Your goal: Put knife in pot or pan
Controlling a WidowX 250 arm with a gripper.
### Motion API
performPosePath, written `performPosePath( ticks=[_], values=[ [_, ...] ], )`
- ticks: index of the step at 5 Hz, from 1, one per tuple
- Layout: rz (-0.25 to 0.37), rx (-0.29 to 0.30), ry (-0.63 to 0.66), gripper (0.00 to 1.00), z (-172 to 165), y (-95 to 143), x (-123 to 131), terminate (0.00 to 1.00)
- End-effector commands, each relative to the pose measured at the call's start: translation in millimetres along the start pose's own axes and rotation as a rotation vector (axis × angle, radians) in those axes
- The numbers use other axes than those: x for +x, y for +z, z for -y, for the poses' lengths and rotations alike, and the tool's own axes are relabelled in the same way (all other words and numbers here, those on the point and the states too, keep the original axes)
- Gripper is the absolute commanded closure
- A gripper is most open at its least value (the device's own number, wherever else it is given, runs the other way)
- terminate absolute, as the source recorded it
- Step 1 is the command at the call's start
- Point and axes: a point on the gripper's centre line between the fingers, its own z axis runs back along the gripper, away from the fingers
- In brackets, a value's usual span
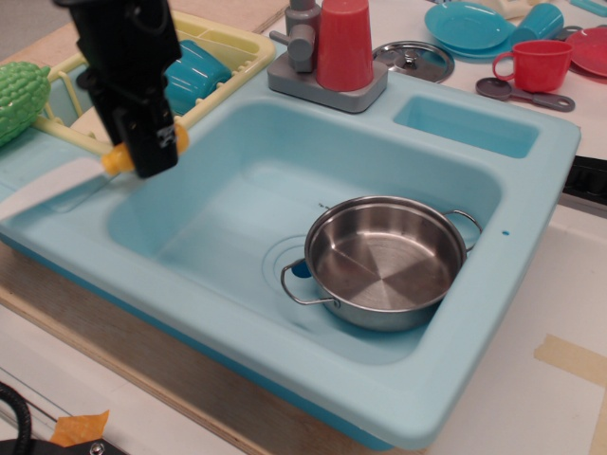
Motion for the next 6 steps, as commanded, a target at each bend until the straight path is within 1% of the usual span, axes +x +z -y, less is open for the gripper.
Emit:
performPosePath(
  ticks=[1,2,3,4,5,6],
  values=[
    [0.042,0.058,0.004,1.0,21.3,24.7,38.9,0.0],
    [0.024,0.057,-0.003,1.0,42.4,24.9,61.6,0.0],
    [-0.041,0.041,0.028,1.0,63.7,18.5,78.8,0.0],
    [-0.077,-0.002,0.074,1.0,87.5,6.3,84.5,0.0],
    [-0.109,-0.035,0.086,1.0,103.3,-2.6,89.3,0.0],
    [-0.104,-0.06,0.056,1.0,112.2,-11.1,97.0,0.0]
  ],
)
